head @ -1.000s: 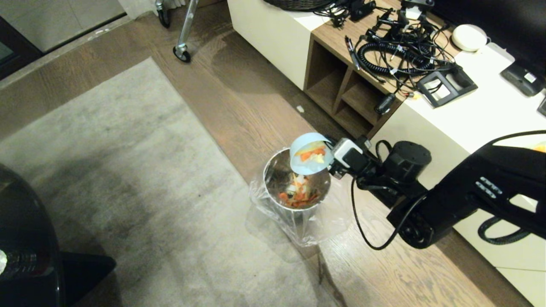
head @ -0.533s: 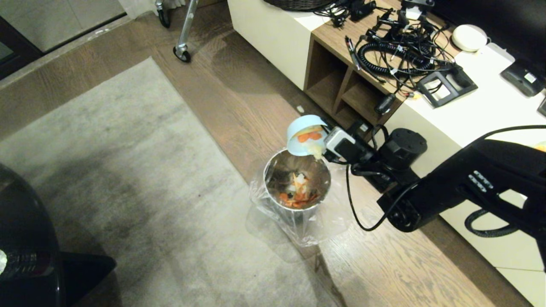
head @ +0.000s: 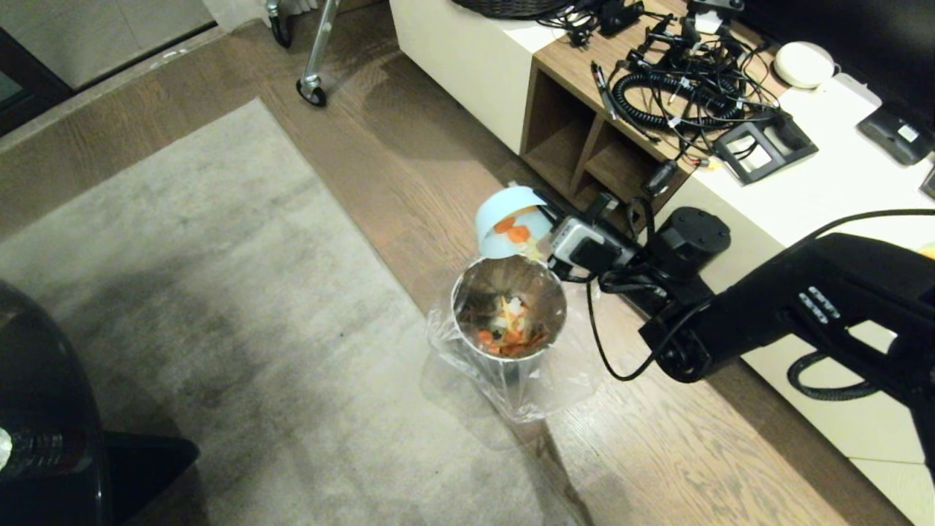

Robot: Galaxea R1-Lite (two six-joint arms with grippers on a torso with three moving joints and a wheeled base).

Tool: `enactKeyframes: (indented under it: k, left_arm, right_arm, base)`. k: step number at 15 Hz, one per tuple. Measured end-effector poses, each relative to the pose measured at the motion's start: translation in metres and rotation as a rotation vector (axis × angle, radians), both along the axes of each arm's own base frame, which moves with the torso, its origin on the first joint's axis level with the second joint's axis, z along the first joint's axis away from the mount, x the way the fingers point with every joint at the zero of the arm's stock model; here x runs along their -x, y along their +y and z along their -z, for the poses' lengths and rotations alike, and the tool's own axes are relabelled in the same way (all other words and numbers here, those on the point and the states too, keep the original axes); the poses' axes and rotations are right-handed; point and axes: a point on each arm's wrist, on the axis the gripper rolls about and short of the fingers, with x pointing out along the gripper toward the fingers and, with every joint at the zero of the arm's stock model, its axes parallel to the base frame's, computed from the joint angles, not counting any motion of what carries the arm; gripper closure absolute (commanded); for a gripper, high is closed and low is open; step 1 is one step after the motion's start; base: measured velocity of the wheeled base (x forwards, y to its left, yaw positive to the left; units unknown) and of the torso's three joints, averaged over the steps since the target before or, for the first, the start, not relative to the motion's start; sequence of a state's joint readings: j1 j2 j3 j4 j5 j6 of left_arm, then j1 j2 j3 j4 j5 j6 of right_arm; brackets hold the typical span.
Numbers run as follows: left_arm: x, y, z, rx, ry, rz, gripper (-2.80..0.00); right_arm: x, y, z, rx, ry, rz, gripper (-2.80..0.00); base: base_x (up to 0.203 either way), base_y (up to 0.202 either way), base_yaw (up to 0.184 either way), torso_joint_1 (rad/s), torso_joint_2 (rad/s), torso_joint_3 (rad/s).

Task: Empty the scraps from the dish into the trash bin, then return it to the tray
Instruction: Pour the leftover food from the bowl into the trash can

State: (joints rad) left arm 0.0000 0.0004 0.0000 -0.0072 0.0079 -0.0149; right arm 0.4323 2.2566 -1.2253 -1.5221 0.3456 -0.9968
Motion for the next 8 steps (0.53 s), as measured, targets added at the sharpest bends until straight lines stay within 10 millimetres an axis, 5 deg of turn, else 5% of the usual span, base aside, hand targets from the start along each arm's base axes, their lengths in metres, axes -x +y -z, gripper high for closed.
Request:
enactKeyframes:
  k: [8]
  left_arm:
    - [0.0, 0.0, 0.0, 0.0, 0.0, 0.0, 0.0]
  right_arm:
    - [-0.009, 0.004, -0.021, -0.023, -0.112, 0.011, 0.0]
  base:
    - [0.0, 0.0, 0.0, 0.0, 0.0, 0.0]
